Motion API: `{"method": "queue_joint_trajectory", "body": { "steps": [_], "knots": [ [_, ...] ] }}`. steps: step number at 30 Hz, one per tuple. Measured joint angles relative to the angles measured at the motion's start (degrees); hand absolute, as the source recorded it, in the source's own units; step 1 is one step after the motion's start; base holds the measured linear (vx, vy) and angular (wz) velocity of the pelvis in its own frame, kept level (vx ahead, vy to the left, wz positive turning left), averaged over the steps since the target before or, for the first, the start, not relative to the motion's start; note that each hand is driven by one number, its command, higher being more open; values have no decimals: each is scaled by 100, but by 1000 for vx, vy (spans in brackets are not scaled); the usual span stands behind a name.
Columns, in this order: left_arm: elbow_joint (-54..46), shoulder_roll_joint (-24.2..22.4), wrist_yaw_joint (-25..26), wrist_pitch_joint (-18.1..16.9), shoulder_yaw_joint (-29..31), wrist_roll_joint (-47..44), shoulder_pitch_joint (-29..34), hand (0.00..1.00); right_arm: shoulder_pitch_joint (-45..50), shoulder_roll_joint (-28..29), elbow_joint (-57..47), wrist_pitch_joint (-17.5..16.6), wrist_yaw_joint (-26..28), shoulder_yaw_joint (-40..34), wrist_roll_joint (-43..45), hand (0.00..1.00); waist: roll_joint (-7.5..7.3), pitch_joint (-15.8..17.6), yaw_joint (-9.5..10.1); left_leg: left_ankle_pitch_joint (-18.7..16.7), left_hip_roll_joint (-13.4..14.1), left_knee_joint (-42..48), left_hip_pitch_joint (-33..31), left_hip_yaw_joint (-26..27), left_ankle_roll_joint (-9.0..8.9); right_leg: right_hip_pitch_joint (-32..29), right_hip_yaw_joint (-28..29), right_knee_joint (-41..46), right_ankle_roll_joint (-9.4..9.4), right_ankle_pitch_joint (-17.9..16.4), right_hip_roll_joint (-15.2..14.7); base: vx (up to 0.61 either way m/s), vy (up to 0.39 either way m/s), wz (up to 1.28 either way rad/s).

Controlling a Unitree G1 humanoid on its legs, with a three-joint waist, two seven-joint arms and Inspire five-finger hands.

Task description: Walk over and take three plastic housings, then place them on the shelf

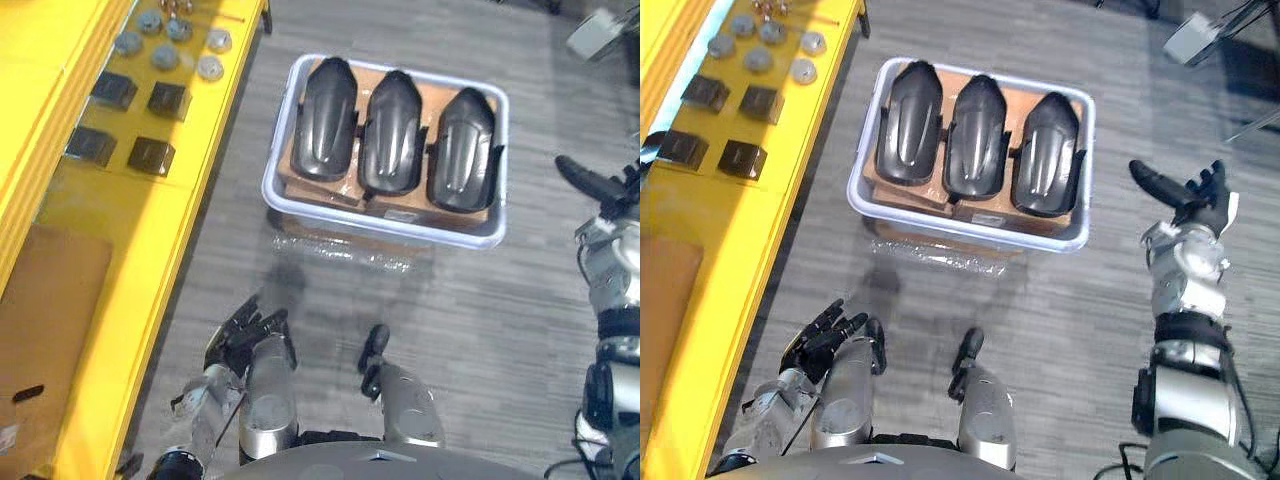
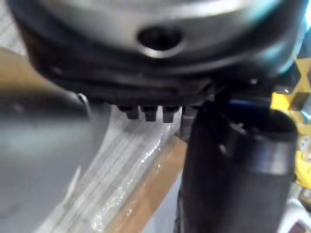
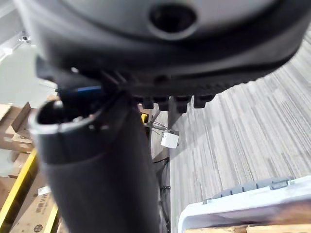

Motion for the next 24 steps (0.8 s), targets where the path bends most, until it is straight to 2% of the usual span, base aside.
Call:
{"method": "queue_joint_trajectory", "body": {
  "steps": [4,7,12,15,23,24],
  "knots": [
    [275,-65,32,-119,-163,49,-114,100,-652,-538,557,47,-43,395,-20,100,224,134,98,-51,-75,240,-370,-62,109,-380,-11,332,-31,-29,-149,-52,87,5],
    [445,-83,42,-85,-295,-6,-198,100,-1003,-646,902,160,-50,552,-99,100,277,160,172,-76,-120,381,-588,-75,170,-671,-19,681,-34,-159,-289,-69,60,5],
    [497,-134,26,-89,-373,-18,-257,100,-1243,-695,932,430,-14,824,-121,100,381,200,173,-62,-271,440,-782,-95,249,-1064,-8,1286,-24,-423,-580,-67,6,9],
    [545,-159,-3,-85,-493,-85,-394,100,-1348,-892,957,660,24,1057,-362,100,518,261,266,1,-292,456,-974,-87,304,-1318,-3,1484,-49,-462,-655,-65,-17,4],
    [531,-196,-135,-123,-538,-319,-405,100,-1978,-918,1187,1197,177,1831,-859,100,567,266,364,163,-380,547,-1476,-214,277,-2017,-39,2192,-195,-768,-924,-37,-43,9],
    [520,-198,-165,-140,-536,-349,-408,100,-2028,-934,1188,1293,81,1945,-985,0,586,271,410,172,-379,588,-1571,-267,267,-2094,-71,2262,-219,-796,-932,-34,-45,15]
  ]
}}
